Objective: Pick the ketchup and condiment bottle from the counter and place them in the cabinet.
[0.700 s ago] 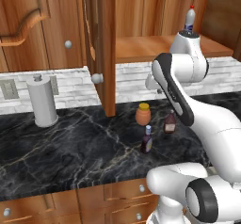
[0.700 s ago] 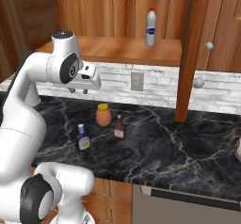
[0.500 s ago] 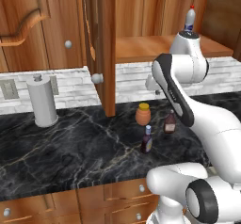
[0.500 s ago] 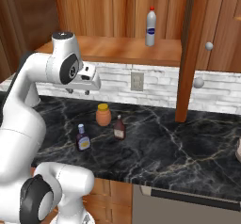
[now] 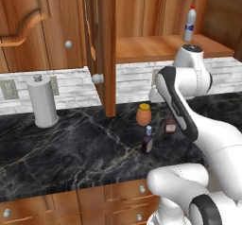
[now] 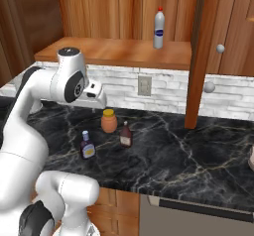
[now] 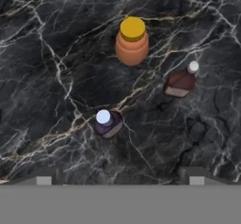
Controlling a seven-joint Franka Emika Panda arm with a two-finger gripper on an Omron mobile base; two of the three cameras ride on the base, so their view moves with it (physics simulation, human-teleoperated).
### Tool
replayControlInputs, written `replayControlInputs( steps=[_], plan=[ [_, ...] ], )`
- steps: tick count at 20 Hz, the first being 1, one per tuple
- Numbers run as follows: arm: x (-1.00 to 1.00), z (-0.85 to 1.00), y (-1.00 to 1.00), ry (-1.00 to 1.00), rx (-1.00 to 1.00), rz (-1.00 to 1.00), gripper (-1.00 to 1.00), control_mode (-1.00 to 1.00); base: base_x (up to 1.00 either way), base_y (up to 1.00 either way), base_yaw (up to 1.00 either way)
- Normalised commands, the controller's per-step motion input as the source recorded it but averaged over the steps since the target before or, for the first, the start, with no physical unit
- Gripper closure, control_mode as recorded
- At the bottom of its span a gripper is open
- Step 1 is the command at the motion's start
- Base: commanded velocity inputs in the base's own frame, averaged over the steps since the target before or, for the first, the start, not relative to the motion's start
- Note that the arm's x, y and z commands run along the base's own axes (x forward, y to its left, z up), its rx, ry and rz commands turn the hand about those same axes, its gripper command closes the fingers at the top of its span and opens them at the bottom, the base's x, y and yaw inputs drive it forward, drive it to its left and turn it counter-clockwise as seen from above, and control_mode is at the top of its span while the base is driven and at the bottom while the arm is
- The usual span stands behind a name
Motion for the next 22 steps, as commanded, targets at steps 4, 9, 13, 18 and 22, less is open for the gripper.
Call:
replayControlInputs(
  steps=[4, 9, 13, 18, 22],
  plan=[
    [-0.24, -0.37, -0.16, 0.0, 0.03, 0.0, -1.0, -1.0, 0.0, 0.0, 0.0],
    [-0.16, -0.36, -0.1, 0.0, 0.04, 0.01, -1.0, -1.0, 0.0, 0.0, 0.0],
    [-0.03, -0.38, -0.01, 0.0, 0.04, 0.06, -1.0, -1.0, 0.0, 0.0, 0.0],
    [-0.12, -0.38, 0.0, -0.01, 0.04, 0.07, -1.0, -1.0, 0.0, 0.0, 0.0],
    [-0.15, -0.36, 0.0, -0.02, 0.05, 0.08, -1.0, -1.0, 0.0, 0.0, 0.0]
  ],
)
